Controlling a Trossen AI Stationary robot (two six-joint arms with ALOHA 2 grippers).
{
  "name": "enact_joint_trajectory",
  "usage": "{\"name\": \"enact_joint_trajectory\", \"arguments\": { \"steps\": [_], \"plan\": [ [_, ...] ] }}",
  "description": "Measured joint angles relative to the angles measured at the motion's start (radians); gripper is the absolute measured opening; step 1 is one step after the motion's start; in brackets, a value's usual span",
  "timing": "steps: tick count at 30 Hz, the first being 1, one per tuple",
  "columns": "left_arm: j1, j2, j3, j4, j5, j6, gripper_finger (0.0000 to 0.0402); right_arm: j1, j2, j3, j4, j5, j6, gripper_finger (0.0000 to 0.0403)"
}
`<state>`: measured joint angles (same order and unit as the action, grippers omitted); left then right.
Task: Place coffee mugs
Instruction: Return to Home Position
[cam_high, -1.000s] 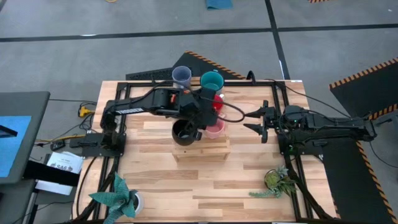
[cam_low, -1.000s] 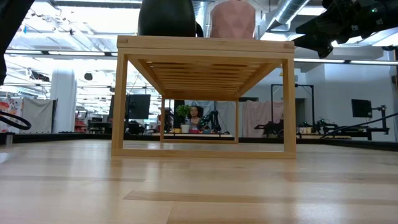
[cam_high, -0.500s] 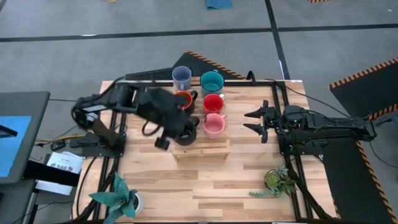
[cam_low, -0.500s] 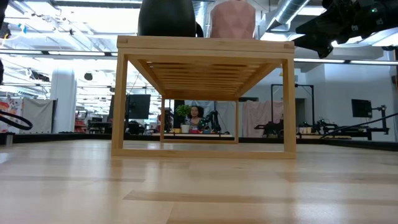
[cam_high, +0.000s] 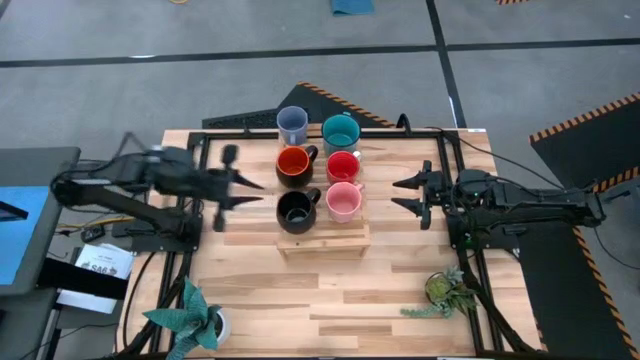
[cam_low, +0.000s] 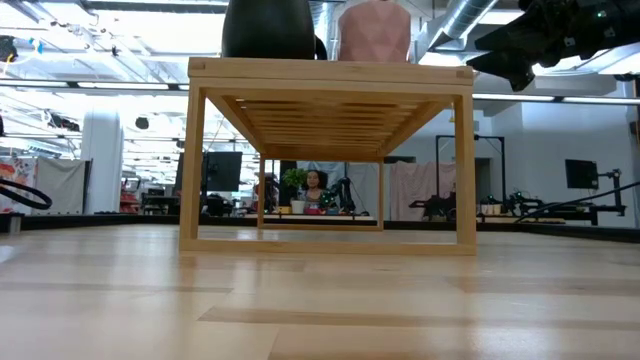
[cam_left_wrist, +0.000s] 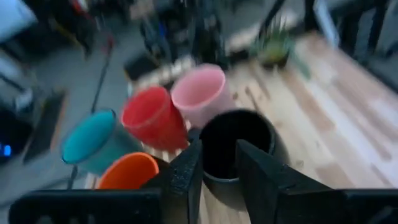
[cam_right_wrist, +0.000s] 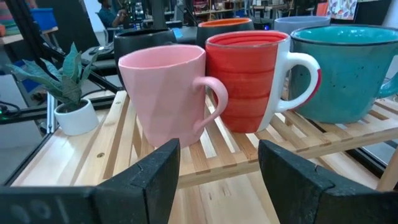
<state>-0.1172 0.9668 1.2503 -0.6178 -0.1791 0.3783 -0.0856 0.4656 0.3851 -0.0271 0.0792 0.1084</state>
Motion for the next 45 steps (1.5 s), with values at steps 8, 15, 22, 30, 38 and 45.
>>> {"name": "enact_joint_trajectory", "arguments": {
  "steps": [8,15,22,30,38,45],
  "plan": [
    [0.070,-0.386,-0.452,0.348,0.166,-0.003,0.0047,0.000,0.000,0.000,-0.004,0.000,0.049,0.0244],
    [0.069,-0.548,-0.779,0.566,0.174,-0.052,0.0003,0.000,0.044,0.000,-0.003,0.000,0.060,0.0244],
    [0.069,-0.653,-0.988,0.748,0.174,-0.085,0.0000,-0.002,0.113,0.000,0.022,0.075,0.060,0.0244],
    [0.069,-0.746,-1.104,0.815,0.202,-0.116,0.0000,-0.002,0.127,0.044,0.055,0.081,0.128,0.0162],
    [0.069,-0.839,-1.197,0.821,0.202,-0.174,0.0000,-0.001,0.081,0.062,-0.002,0.080,0.129,0.0020],
    [0.069,-0.929,-1.238,0.801,0.200,-0.218,0.0000,0.000,-0.008,0.062,-0.182,0.078,0.153,0.0018]
  ]
}}
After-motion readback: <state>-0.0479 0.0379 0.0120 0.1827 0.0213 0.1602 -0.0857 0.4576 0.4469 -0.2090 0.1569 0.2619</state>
